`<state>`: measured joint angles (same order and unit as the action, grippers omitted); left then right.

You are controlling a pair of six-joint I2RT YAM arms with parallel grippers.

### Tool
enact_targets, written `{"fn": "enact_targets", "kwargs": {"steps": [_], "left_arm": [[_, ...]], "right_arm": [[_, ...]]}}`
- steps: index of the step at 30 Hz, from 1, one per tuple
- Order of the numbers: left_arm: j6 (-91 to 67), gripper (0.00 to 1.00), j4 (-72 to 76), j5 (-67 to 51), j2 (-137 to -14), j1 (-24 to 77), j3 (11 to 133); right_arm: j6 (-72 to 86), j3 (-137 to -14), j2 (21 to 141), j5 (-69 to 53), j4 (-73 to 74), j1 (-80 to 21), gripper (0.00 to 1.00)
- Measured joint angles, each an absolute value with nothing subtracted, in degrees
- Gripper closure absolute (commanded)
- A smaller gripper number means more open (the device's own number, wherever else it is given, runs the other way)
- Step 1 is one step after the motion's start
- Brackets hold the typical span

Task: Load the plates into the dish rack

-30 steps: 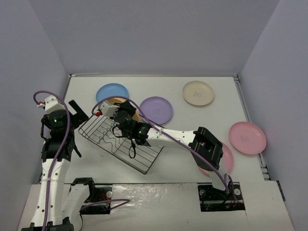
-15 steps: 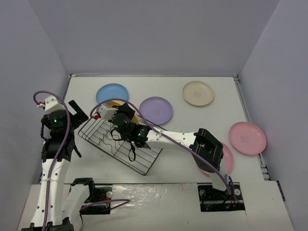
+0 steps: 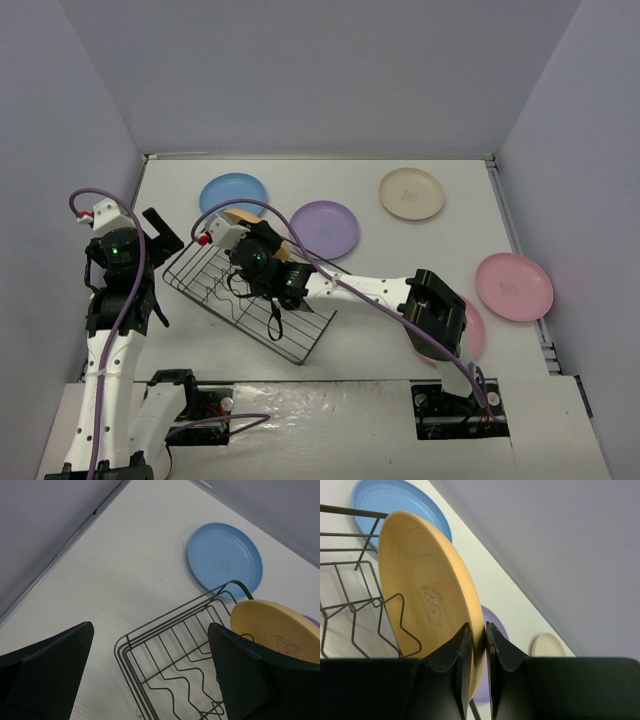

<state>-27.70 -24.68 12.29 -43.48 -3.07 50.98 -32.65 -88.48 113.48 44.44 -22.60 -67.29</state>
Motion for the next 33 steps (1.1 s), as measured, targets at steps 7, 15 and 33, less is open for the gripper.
{"fn": "enact_targets", "kwargs": {"steps": [7,15,33], "left_arm": [[-27.73,0.03,-24.67,12.2,-43.48,-3.07,50.98],[-27.73,0.03,-24.67,11.88,-43.42,-3.07,50.98],[-27.77,0.03,-24.67,11.88,-43.0,-3.07,50.98]], "right_arm": [[-28.27,-84.13,110.75,46.15,-23.02,-67.48,1.0],[-27.34,-83.2,110.29,46.18,-24.12,-67.2,1.0],[-16.04,-71.2,105.3,50.12,-30.1,-68.42,1.0]]}}
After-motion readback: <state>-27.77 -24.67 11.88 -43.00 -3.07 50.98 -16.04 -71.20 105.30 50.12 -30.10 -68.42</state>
